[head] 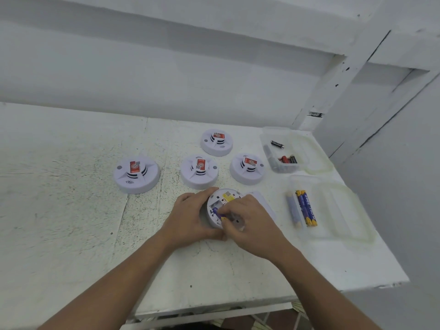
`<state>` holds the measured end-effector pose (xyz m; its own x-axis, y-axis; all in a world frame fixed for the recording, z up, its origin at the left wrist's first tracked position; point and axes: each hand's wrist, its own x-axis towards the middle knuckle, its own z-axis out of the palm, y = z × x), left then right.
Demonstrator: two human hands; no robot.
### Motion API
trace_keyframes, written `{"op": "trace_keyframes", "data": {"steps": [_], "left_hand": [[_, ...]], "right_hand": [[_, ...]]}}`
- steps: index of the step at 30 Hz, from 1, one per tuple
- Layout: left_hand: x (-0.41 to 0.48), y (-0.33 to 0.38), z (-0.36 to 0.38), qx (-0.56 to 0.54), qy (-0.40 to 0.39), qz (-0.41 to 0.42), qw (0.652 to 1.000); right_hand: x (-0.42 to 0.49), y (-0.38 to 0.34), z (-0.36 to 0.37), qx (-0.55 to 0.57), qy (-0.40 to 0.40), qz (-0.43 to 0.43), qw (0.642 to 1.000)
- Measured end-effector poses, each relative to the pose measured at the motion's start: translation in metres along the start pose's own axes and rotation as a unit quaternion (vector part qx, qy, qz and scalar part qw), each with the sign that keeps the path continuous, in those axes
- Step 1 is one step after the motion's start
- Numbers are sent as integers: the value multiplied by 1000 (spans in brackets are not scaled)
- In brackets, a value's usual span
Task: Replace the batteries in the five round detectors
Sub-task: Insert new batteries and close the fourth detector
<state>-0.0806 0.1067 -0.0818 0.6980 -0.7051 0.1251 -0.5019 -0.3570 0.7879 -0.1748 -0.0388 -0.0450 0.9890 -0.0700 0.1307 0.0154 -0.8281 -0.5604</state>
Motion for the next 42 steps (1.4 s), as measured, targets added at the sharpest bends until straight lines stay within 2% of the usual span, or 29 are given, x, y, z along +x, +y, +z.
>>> {"op": "trace_keyframes", "data": {"steps": [5, 10, 15, 19, 42], "left_hand": [[0, 2, -2, 7, -6, 3, 1000], [0, 2, -3, 6, -9, 5, 1000], [1, -2, -1, 11, -1, 13, 1000], [2, -4, 0, 20, 1, 13, 1000], [1, -4, 2, 27, 23, 13, 999]], "right_hand": [[0, 10, -11, 45, -82, 24, 995], [6, 15, -18, 42, -117, 56, 991], [10, 14, -20, 76, -99, 23, 992], [12, 17, -20, 103, -92, 38, 990], [16, 30, -12, 140, -70, -8, 988]]}}
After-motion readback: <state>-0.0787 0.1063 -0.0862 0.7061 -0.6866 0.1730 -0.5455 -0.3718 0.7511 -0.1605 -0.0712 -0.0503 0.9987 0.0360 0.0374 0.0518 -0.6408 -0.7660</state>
